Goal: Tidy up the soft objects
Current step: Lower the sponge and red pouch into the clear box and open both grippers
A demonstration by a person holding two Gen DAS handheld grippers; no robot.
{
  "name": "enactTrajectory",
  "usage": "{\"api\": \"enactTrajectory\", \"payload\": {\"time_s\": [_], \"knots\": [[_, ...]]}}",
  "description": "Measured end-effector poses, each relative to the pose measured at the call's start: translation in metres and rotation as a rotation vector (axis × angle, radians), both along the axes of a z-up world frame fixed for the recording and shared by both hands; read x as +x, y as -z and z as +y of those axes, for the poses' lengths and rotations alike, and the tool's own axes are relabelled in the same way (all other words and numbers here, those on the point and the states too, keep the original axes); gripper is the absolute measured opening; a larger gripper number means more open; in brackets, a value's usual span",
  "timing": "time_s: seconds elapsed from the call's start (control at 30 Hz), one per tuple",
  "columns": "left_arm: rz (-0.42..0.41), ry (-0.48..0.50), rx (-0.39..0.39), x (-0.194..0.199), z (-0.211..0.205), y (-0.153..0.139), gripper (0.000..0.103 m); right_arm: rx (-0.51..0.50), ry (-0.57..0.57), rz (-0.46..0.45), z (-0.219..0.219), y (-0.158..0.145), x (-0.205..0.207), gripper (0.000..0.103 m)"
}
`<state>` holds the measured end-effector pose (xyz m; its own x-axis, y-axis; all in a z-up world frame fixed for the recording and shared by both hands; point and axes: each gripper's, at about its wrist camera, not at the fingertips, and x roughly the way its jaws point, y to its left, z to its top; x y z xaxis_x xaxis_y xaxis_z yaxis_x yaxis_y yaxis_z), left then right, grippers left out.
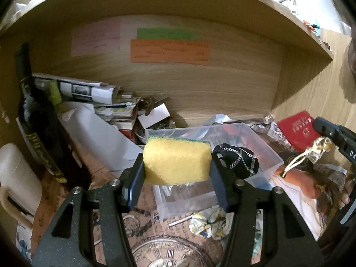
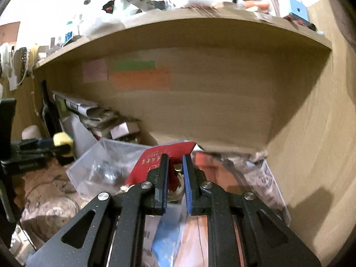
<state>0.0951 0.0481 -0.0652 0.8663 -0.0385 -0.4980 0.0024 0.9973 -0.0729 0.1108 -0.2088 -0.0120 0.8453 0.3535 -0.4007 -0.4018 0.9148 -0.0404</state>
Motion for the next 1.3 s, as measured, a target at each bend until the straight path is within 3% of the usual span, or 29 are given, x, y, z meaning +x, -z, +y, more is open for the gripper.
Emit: {"api": "enactTrajectory", "payload": {"time_s": [0.27, 0.63, 0.97, 1.07, 1.23, 1.3], "knots": [[0.089, 0.046, -0.013, 0.037, -0.007, 0.012, 0.055, -0.015, -0.053, 0.028, 0.040, 0.010, 0.031, 0.011], [0.226, 0.077, 0.005, 0.077, -0.019, 0.045, 0.055, -0.147, -0.124, 0.165, 0.087, 0.050, 0.071, 0.011], [0.241, 0.081, 0.041, 0.085, -0.020, 0.051, 0.062, -0.222, -0.161, 0.276, 0.097, 0.077, 0.085, 0.015], [0.246, 0.078, 0.035, 0.084, -0.019, 0.050, 0.065, -0.225, -0.167, 0.287, 0.096, 0.077, 0.083, 0.020], [0.220, 0.072, 0.029, 0.074, -0.017, 0.043, 0.071, -0.194, -0.165, 0.250, 0.089, 0.063, 0.073, 0.049], [0.197, 0.068, 0.030, 0.065, -0.017, 0.036, 0.073, -0.172, -0.161, 0.230, 0.086, 0.054, 0.066, 0.054]]}}
